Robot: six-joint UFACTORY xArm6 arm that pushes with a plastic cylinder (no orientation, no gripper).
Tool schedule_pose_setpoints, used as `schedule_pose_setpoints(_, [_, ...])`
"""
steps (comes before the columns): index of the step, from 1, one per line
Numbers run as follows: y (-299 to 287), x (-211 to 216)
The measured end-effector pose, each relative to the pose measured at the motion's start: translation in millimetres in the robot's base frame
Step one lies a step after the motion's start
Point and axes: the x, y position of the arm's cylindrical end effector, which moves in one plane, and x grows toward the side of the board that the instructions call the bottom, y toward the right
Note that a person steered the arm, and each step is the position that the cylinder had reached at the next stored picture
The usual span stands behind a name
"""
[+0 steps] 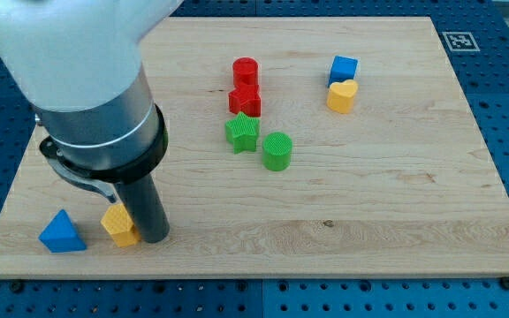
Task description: Point your arm at the blue cube
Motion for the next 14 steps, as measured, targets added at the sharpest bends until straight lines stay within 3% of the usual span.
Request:
schedule_pose_setpoints(4, [-25, -5])
schedule_pose_setpoints(5, [25, 4])
schedule_pose_setpoints(7, [204, 7])
schedule_pose_setpoints(8, [289, -14])
schedule_pose_setpoints(9, [341, -65])
schedule_pose_setpoints(10, [354, -126])
schedule_pose_setpoints(12, [343, -262])
schedule_pose_setpoints(13, [290, -301])
schedule_pose_setpoints(14, [251, -297])
